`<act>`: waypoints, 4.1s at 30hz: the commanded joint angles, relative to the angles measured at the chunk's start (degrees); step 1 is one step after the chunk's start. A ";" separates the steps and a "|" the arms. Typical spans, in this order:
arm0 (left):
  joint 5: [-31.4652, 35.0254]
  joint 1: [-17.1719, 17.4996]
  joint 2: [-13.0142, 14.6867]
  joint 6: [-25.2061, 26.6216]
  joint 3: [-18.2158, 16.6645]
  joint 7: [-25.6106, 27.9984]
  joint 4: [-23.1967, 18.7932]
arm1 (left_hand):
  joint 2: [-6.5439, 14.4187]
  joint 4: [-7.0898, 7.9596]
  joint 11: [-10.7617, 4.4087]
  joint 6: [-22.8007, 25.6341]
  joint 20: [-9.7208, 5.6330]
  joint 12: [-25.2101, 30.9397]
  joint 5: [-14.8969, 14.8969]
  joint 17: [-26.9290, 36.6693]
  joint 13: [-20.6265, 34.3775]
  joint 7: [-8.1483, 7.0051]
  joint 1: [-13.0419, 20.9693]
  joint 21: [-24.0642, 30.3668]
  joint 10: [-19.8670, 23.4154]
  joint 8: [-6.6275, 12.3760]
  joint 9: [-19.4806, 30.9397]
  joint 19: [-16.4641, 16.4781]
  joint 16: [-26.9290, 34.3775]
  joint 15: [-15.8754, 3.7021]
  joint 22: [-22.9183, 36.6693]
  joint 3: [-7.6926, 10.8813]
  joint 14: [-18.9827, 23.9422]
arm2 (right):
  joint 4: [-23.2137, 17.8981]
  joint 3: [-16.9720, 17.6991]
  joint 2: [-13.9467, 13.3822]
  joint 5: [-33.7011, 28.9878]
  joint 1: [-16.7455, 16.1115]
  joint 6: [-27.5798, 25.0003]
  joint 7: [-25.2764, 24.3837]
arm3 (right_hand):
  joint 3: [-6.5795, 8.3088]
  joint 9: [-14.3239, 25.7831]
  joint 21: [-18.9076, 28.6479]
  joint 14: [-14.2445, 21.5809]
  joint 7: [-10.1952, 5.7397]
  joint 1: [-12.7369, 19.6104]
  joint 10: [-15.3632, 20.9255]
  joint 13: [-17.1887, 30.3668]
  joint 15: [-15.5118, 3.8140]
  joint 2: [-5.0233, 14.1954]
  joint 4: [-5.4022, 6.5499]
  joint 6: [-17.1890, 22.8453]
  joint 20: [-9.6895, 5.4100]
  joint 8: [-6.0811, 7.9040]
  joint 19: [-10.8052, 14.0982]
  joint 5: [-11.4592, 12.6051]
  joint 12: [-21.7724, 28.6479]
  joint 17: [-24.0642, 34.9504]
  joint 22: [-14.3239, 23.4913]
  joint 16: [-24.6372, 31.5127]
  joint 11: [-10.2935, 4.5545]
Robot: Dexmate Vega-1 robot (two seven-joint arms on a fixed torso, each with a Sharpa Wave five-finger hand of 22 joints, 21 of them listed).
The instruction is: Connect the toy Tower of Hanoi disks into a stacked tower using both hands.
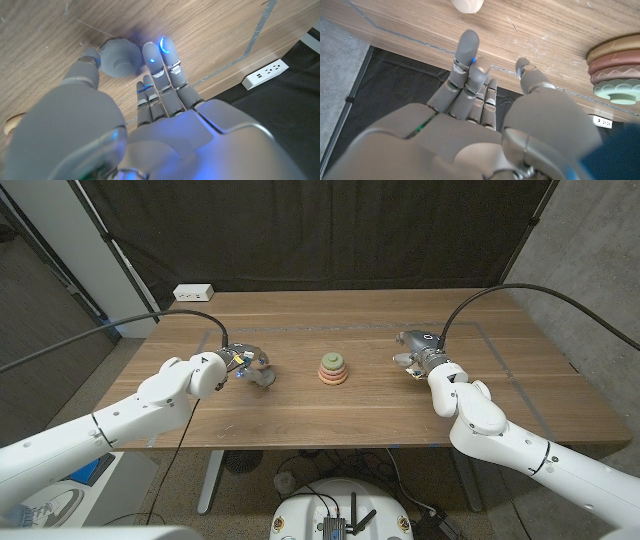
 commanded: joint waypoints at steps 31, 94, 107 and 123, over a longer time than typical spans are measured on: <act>1.91 -1.42 -3.60 0.90 2.90 -2.33 3.86 | 1.31 -0.82 -1.31 6.13 -6.64 2.21 -0.34 -0.05 -0.76 -0.58 1.56 0.45 6.74 2.33 0.04 0.83 1.05 -5.93 0.24 0.56 1.01 | -0.05 -0.57 -0.08 0.13 0.87 -1.27 1.54 | 0.38 0.08 -0.01 -0.74 0.12 -0.41 0.54 0.39 -0.55 0.63 0.12 0.67 -2.85 -0.29 -0.37 0.88 0.10 -0.27 -0.05 -0.41 0.00; -6.37 1.10 1.20 5.83 -2.11 2.20 -3.56 | 4.42 -1.33 -3.64 16.72 -8.37 4.80 1.19 -0.38 2.09 -0.76 10.69 2.12 20.05 4.69 1.56 2.93 2.85 -6.08 0.67 3.53 3.53 | -0.51 -1.46 0.35 -0.77 1.31 -2.45 1.72 | 0.45 0.07 -0.01 -0.85 0.24 -1.07 0.62 0.62 -0.56 0.80 0.03 0.75 -2.85 -0.54 -0.64 1.88 -0.12 -0.07 -0.05 -0.61 0.10; -6.56 0.79 2.66 6.20 -3.29 1.54 -6.30 | 4.31 -1.12 -3.44 16.70 -8.33 4.41 1.27 -0.26 2.41 -0.60 10.75 2.14 20.03 4.33 1.66 2.74 3.02 -6.08 0.70 3.32 3.57 | -0.67 -1.10 0.13 -0.21 0.84 -2.26 1.18 | 0.44 0.07 0.02 -0.90 0.26 -1.18 0.55 0.63 -0.56 0.76 0.01 0.67 -2.84 -0.61 -0.69 2.06 -0.20 -0.13 -0.04 -0.72 0.15; -6.70 -0.51 3.76 7.68 -3.93 -1.06 -8.94 | 4.44 -1.02 -3.07 16.81 -8.35 3.89 1.36 -0.38 2.53 -0.39 10.86 2.23 20.10 3.98 1.76 2.76 2.93 -6.08 0.73 3.18 3.45 | -0.59 -0.56 0.14 0.88 0.29 -2.15 0.17 | 0.43 0.07 -0.02 -0.82 0.31 -1.24 0.57 0.65 -0.56 0.77 -0.01 0.67 -2.85 -0.65 -0.74 2.22 -0.23 -0.09 -0.10 -0.72 0.14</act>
